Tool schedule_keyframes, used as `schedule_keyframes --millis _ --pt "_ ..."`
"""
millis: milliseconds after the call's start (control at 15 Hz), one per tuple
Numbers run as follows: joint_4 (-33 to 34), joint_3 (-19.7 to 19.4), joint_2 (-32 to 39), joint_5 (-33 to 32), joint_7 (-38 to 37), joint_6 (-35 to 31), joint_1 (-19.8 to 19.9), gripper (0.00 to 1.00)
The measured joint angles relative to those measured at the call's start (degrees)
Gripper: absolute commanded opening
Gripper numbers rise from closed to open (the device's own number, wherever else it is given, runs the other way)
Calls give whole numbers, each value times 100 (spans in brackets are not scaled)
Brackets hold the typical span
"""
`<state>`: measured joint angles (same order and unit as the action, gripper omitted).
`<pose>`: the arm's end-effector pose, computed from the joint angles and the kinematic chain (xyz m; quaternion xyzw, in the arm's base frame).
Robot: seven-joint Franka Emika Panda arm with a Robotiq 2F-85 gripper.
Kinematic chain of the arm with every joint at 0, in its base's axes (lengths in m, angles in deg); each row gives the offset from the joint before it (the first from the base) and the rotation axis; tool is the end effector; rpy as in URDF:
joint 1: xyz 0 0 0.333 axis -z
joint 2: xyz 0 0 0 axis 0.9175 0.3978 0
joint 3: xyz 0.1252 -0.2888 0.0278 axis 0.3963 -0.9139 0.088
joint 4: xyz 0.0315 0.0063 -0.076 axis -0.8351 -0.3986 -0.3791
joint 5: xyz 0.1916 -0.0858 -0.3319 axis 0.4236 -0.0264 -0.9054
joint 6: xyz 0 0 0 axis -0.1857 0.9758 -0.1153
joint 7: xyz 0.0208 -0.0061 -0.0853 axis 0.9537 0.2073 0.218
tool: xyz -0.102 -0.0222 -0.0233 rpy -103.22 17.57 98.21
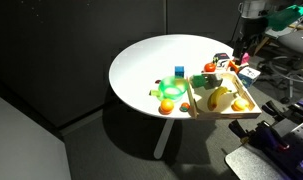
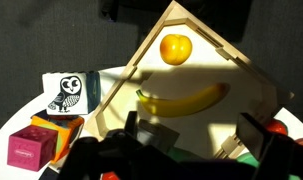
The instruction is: Pick up the lime green block and put it on the tray
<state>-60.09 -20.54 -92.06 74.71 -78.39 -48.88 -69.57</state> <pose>0.4352 0.0342 0.3152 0.9938 0.0703 -0.0795 0.0332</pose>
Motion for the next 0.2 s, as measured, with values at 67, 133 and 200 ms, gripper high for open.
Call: schedule_keyframes --millis 67,133,200 --pt "-27 0 -40 13 5 0 0 100" --pt "-46 0 -63 18 6 0 0 100" --pt "-53 0 -73 20 6 -1 0 100"
